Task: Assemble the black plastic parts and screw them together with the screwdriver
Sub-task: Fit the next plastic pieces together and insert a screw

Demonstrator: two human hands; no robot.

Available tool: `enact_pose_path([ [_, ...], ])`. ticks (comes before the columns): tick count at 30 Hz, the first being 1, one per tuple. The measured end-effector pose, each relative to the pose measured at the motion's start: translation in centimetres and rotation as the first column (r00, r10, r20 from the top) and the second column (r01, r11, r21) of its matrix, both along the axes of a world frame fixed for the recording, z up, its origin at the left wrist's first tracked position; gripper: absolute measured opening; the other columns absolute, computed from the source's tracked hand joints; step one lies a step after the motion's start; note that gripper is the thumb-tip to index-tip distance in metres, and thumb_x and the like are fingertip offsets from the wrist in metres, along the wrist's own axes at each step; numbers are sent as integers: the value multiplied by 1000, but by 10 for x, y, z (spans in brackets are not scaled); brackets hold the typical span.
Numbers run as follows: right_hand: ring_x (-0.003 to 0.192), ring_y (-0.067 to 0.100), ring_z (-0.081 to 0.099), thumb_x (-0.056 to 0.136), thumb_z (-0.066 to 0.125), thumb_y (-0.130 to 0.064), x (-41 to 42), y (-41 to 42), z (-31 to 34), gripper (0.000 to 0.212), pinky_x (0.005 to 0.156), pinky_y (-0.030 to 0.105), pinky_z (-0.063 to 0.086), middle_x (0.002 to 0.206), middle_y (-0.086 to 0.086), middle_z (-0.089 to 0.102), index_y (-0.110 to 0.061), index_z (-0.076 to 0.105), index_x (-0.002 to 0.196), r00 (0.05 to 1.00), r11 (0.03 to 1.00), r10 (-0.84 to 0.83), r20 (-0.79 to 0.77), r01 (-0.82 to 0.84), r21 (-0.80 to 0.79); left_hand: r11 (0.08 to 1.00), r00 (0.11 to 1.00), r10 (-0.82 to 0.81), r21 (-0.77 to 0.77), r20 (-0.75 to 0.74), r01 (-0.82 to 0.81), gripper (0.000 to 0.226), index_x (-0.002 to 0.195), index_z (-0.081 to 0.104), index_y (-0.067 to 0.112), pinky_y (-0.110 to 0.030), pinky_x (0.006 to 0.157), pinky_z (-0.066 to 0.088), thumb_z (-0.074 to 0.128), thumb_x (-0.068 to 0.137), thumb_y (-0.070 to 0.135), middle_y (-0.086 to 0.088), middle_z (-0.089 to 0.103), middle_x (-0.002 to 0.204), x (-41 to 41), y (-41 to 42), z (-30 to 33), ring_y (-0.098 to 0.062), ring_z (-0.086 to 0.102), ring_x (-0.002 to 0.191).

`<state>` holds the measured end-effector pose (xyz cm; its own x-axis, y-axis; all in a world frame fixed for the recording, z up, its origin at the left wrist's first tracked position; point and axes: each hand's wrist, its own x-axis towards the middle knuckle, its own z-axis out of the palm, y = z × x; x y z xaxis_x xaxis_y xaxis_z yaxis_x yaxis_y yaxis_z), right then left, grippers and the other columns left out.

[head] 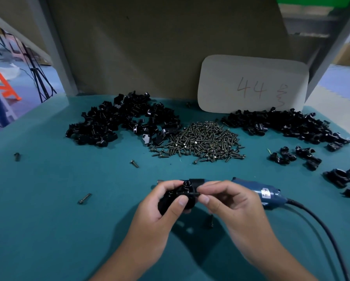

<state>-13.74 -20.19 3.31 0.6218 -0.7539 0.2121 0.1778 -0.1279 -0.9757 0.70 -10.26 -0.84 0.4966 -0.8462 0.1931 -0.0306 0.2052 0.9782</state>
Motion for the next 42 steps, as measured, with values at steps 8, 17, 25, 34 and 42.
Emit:
enact_pose_path([
  [8,73,13,68,73,81,-34,-3,3,-7,14,68,22,54,80,4,75,-27,78,84,995,989,-77,-67,67,-135,999,993,-33,27,112,30,26,113,67,42,-20,86,53,66,88,50,9,73,109,-1,3,2,-12,70,100],
  [17,58,0,53,84,67,-48,0,4,-13,11,55,9,37,64,-20,61,-38,63,83,963,928,-172,-210,86,-364,999,976,-10,46,216,0,27,114,63,47,-14,87,48,62,89,54,17,70,114,-3,3,1,-7,66,108],
  [25,69,1,47,101,35,-60,1,7,-17,32,62,11,35,76,-21,49,-38,39,78,894,807,-281,-348,23,-591,998,955,-6,63,296,-13,27,113,63,42,-14,87,47,61,88,52,20,69,111,-7,4,2,-6,65,107],
  [34,85,4,48,107,29,-49,-5,3,-16,22,73,14,35,86,-21,45,-41,37,88,886,726,-183,-427,-171,-666,999,967,-3,37,255,-6,24,113,62,47,-12,86,46,61,89,51,20,70,112,-6,4,5,-4,66,107],
  [42,71,14,47,104,17,-62,-13,-10,-14,42,61,40,42,74,-12,47,-37,37,77,849,680,-170,-500,-266,-683,999,959,-29,36,281,20,26,114,60,45,-9,87,45,61,89,48,22,69,111,-9,6,8,-1,65,107],
])
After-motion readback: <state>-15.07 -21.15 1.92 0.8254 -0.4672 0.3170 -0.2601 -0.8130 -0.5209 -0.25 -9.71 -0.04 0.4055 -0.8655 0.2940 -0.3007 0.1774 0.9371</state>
